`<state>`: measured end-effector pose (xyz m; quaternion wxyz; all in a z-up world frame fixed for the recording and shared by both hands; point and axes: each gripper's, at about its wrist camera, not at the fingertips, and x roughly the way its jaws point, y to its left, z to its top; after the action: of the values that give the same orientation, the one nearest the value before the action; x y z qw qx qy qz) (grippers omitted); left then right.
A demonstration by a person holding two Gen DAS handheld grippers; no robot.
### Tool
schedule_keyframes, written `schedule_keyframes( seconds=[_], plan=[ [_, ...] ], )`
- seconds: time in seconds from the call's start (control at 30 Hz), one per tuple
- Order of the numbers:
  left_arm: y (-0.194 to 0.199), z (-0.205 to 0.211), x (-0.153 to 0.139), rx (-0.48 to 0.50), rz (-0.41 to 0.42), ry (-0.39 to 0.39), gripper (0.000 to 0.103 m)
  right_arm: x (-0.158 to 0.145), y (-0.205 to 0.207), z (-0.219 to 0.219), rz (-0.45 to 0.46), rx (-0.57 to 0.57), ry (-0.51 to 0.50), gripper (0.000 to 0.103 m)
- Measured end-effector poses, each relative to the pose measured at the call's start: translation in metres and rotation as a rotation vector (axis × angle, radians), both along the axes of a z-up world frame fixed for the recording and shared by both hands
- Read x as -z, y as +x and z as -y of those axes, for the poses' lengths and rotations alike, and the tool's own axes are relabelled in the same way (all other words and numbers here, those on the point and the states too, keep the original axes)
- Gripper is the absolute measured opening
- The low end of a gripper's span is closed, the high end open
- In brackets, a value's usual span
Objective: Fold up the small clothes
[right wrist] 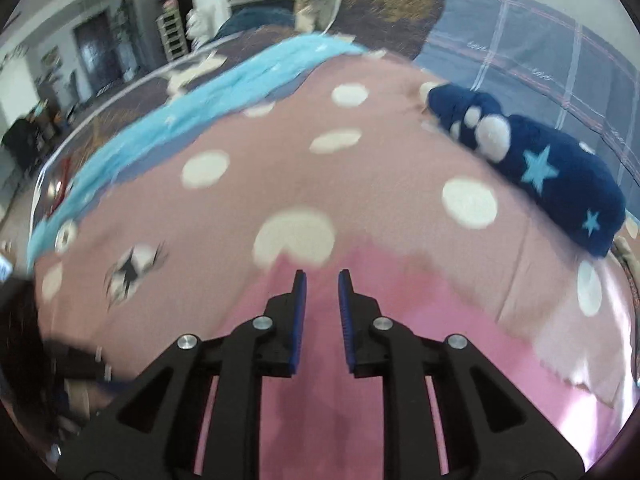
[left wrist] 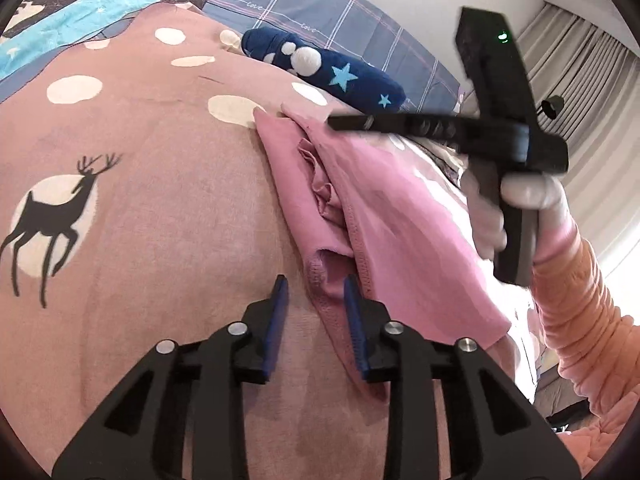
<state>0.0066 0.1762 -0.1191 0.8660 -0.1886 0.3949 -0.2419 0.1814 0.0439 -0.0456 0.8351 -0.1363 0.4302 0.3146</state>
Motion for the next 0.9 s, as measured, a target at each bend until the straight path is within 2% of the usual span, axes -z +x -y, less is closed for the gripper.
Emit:
schedule_keyframes(
  seconds=[0.1,0.13,0.17,0.2,0.27,0.33,0.37,0.43,0.5,0.57,0.63,0.73,0.77,0.83,0.9],
  plan=[
    [0.002,0.009,0.0,0.02,0.004,0.049,0.031,0.03,0.002,-0.009,-0.084,0.049,-0.042,0.017],
    [-0.001,0.011,-0.002,0.022,0.004,0.069,0.027,0.039,0.004,-0.012,-0.061,0.07,-0.033,0.017],
    [-0.005,0.012,-0.003,0.026,-0.004,0.083,0.022,0.039,0.004,-0.013,-0.034,0.068,-0.021,0.016],
    [-0.009,0.01,-0.003,0.03,-0.01,0.082,0.022,0.038,0.006,-0.016,-0.014,0.05,-0.024,0.016],
    [-0.02,0.005,-0.003,0.053,-0.029,0.04,0.022,0.035,0.013,-0.011,-0.065,0.072,0.018,0.017],
    [-0.033,0.001,-0.002,0.07,-0.039,0.031,0.022,0.027,0.01,0.002,-0.132,0.125,0.069,0.017],
    [-0.039,-0.001,-0.003,0.075,-0.04,0.026,0.022,0.022,0.001,0.005,-0.126,0.122,0.071,0.017],
    [-0.047,-0.005,-0.002,0.07,-0.048,0.011,0.022,0.007,-0.036,0.007,-0.048,0.063,0.054,0.017],
    [-0.05,-0.01,-0.002,0.056,-0.055,-0.002,0.022,-0.003,-0.079,0.013,0.022,-0.03,0.029,0.022],
    [-0.049,-0.014,-0.003,0.031,-0.057,0.005,0.022,-0.005,-0.111,0.014,0.061,-0.104,0.005,0.033],
    [-0.047,-0.015,-0.005,0.013,-0.06,0.0,0.023,-0.001,-0.153,0.012,0.104,-0.18,-0.043,0.036],
    [-0.038,-0.016,-0.007,-0.008,-0.06,-0.039,0.029,0.009,-0.186,0.009,0.131,-0.232,-0.086,0.038],
    [-0.032,-0.016,-0.007,-0.012,-0.058,-0.069,0.029,0.013,-0.197,0.008,0.139,-0.243,-0.098,0.042],
    [-0.018,-0.012,-0.007,-0.004,-0.049,-0.1,0.029,0.018,-0.207,0.01,0.128,-0.243,-0.096,0.042],
    [-0.001,-0.007,-0.005,-0.016,-0.048,-0.085,0.028,0.02,-0.211,0.011,0.117,-0.23,-0.082,0.042]
  ],
)
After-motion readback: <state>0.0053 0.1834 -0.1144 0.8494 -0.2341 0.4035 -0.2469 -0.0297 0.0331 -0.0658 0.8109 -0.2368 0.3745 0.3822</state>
